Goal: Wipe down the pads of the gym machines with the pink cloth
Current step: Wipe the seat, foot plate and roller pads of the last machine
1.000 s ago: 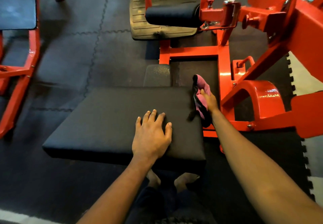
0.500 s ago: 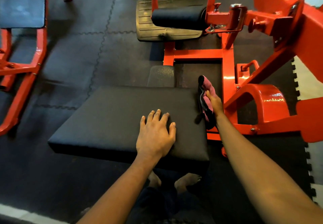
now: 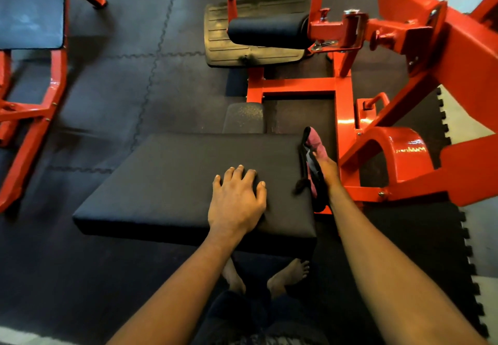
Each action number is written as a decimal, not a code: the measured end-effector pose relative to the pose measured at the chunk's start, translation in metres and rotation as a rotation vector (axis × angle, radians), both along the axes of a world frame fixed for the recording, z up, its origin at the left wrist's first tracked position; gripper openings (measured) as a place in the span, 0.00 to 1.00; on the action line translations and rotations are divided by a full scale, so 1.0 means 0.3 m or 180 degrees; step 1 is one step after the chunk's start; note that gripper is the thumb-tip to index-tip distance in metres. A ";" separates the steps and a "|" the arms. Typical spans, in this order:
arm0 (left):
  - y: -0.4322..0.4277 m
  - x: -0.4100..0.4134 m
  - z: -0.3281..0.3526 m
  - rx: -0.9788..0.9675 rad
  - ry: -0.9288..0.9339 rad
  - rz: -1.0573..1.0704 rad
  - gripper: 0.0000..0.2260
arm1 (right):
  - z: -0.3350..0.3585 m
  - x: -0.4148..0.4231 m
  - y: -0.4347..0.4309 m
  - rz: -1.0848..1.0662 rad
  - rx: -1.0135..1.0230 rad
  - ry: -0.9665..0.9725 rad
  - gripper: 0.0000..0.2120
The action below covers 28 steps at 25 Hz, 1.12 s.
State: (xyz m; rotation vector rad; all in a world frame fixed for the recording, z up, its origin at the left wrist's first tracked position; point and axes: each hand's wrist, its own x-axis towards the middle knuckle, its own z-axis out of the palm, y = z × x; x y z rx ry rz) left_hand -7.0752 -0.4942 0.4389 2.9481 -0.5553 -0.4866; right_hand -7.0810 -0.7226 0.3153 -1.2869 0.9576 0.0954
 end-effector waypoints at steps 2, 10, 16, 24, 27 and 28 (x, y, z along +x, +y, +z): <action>-0.002 -0.002 -0.002 -0.0008 -0.0039 0.0003 0.23 | -0.023 -0.022 0.003 -0.0314 0.0056 0.0056 0.19; -0.004 -0.003 -0.008 -0.0102 -0.0097 -0.0052 0.21 | 0.070 -0.226 0.064 -0.0082 -0.0578 -0.0003 0.15; 0.000 -0.019 0.016 -0.0434 -0.0246 -0.0071 0.18 | 0.236 -0.379 0.158 -0.0095 -0.0879 -0.0076 0.15; 0.201 -0.046 0.173 -0.2982 0.0050 -0.0166 0.09 | 0.611 -0.614 0.438 -0.0413 -0.2008 -0.0383 0.09; 0.352 -0.067 0.370 -0.3577 0.1067 -0.0331 0.11 | 0.740 -0.585 0.616 -0.0390 -0.2571 -0.1167 0.14; 0.404 -0.072 0.431 -0.3483 0.1323 -0.0533 0.11 | 0.764 -0.555 0.684 -0.0252 -0.2768 -0.1385 0.19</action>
